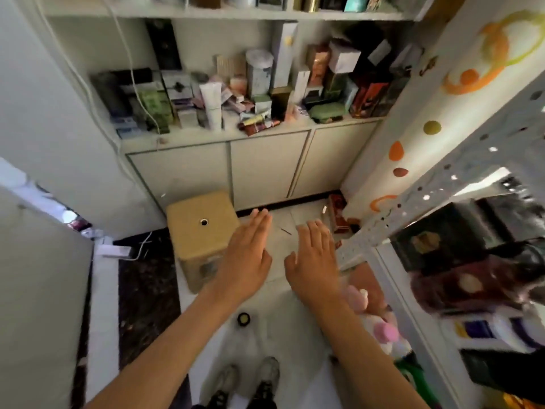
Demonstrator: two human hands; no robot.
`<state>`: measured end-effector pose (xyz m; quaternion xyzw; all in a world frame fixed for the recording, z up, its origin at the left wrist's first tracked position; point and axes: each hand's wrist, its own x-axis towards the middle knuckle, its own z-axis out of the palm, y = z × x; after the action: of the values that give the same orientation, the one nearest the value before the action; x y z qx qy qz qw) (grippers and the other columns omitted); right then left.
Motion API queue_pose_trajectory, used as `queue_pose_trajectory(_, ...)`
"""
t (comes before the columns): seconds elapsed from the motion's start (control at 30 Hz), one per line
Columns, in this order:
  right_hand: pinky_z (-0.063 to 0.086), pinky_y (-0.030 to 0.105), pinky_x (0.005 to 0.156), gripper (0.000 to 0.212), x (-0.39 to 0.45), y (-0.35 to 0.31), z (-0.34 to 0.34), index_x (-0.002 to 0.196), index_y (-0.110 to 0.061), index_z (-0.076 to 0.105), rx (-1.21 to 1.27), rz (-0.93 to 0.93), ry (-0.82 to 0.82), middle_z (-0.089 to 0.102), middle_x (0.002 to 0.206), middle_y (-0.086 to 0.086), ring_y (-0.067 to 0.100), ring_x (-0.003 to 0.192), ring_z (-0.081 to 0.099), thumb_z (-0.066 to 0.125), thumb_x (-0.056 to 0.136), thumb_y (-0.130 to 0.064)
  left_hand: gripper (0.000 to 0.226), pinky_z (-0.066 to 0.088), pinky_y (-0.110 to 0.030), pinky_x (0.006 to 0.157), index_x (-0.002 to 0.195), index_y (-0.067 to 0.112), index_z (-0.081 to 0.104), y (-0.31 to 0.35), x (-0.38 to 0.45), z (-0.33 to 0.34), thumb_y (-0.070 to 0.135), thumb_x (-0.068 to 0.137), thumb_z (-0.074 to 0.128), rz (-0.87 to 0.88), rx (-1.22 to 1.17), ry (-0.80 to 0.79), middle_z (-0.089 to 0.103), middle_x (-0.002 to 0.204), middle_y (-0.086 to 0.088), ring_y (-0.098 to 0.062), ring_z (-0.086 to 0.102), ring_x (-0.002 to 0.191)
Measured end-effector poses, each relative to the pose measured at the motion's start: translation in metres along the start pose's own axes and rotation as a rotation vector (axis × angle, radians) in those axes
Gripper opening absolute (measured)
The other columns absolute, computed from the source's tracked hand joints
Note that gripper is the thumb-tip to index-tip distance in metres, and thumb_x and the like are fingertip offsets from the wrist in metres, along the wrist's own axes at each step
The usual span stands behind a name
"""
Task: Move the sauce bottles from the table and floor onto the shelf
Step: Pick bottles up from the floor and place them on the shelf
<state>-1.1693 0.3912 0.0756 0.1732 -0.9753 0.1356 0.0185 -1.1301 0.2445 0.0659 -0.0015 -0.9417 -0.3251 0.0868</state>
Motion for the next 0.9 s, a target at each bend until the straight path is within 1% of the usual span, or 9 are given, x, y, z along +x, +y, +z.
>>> queue_pose_trajectory(0.1, 0.038, 0.054, 0.110, 0.059, -0.006, 0.002, 0.053, 0.126, -0.002, 0.056, 0.059, -0.026, -0.098, 0.053, 0.137, 0.023, 0.042, 0.132, 0.045, 0.071, 0.069, -0.009, 0.065, 0.014, -0.038, 0.120, 0.151, 0.006, 0.023, -0.034, -0.027, 0.036, 0.014, 0.090, 0.041, -0.148, 0.050, -0.064, 0.021, 0.159, -0.011, -0.025, 0.017, 0.148)
queue_pose_trajectory(0.17, 0.039, 0.054, 0.109, 0.059, -0.010, 0.004, 0.082, 0.125, -0.001, 0.056, 0.083, -0.040, -0.154, 0.054, 0.135, 0.024, 0.043, 0.131, 0.047, 0.073, 0.069, -0.007, 0.065, 0.017, -0.044, 0.120, 0.151, 0.005, 0.023, -0.059, -0.040, 0.055, 0.019, 0.088, 0.034, -0.238, 0.038, -0.111, 0.021, 0.159, -0.011, -0.025, 0.016, 0.148)
queue_pose_trajectory(0.3, 0.014, 0.041, 0.122, 0.060, -0.020, 0.003, 0.148, 0.144, -0.007, 0.039, 0.089, -0.012, -0.438, 0.032, 0.155, 0.016, 0.032, 0.148, 0.021, 0.059, 0.087, -0.014, 0.063, 0.020, -0.041, 0.120, 0.151, 0.005, 0.023, -0.118, -0.069, 0.102, 0.006, 0.093, 0.047, -0.433, 0.060, -0.165, 0.022, 0.159, -0.011, -0.024, 0.016, 0.148)
queue_pose_trajectory(0.37, 0.010, 0.037, 0.123, 0.059, -0.022, 0.005, 0.186, 0.146, -0.010, 0.034, 0.098, -0.008, -0.501, 0.028, 0.157, 0.012, 0.028, 0.149, 0.017, 0.055, 0.091, -0.016, 0.062, 0.015, -0.033, 0.120, 0.151, 0.005, 0.024, -0.149, -0.080, 0.127, 0.007, 0.094, 0.050, -0.521, 0.030, -0.159, 0.022, 0.159, -0.011, -0.025, 0.018, 0.148)
queue_pose_trajectory(0.47, 0.018, 0.036, 0.121, 0.057, -0.024, 0.007, 0.251, 0.144, -0.012, 0.035, 0.111, 0.029, -0.585, 0.032, 0.154, 0.009, 0.025, 0.146, 0.023, 0.054, 0.091, -0.016, 0.062, 0.014, -0.024, 0.116, 0.152, 0.012, 0.023, -0.202, -0.100, 0.171, 0.010, 0.096, 0.049, -0.684, -0.030, -0.177, 0.019, 0.160, -0.005, -0.020, 0.014, 0.149)
queue_pose_trajectory(0.6, 0.032, 0.038, 0.114, 0.056, -0.040, 0.018, 0.340, 0.145, -0.013, 0.036, 0.146, 0.144, -0.706, 0.037, 0.151, 0.009, 0.027, 0.139, 0.035, 0.054, 0.093, -0.016, 0.056, 0.030, -0.036, 0.112, 0.150, 0.014, 0.031, -0.272, -0.132, 0.230, 0.016, 0.097, 0.050, -0.817, -0.038, -0.262, 0.031, 0.155, -0.010, -0.026, 0.031, 0.141)
queue_pose_trajectory(0.73, 0.045, 0.040, 0.096, 0.057, -0.058, 0.041, 0.435, 0.147, -0.014, 0.031, 0.051, 0.276, -0.883, 0.043, 0.142, 0.010, 0.030, 0.124, 0.049, 0.052, 0.093, -0.015, 0.051, 0.041, -0.045, 0.104, 0.146, 0.011, 0.037, -0.314, -0.156, 0.298, 0.018, 0.097, 0.050, -0.990, -0.105, -0.368, 0.040, 0.143, -0.015, -0.034, 0.047, 0.125)
queue_pose_trajectory(0.83, 0.044, 0.036, 0.082, 0.054, -0.069, 0.060, 0.501, 0.145, -0.015, 0.031, 0.009, 0.323, -1.003, 0.050, 0.133, 0.011, 0.030, 0.115, 0.055, 0.051, 0.096, -0.022, 0.049, 0.045, -0.048, 0.098, 0.143, 0.014, 0.040, -0.336, -0.175, 0.352, 0.023, 0.096, 0.052, -1.027, -0.140, -0.443, 0.045, 0.135, -0.014, -0.034, 0.053, 0.115)
queue_pose_trajectory(0.9, 0.045, 0.035, 0.083, 0.053, -0.080, 0.068, 0.542, 0.145, -0.015, 0.030, 0.017, 0.354, -1.048, 0.052, 0.132, 0.012, 0.031, 0.115, 0.055, 0.051, 0.098, -0.030, 0.048, 0.045, -0.048, 0.097, 0.141, 0.013, 0.041, -0.360, -0.190, 0.386, 0.027, 0.096, 0.053, -1.106, -0.146, -0.434, 0.050, 0.131, -0.015, -0.035, 0.053, 0.115)
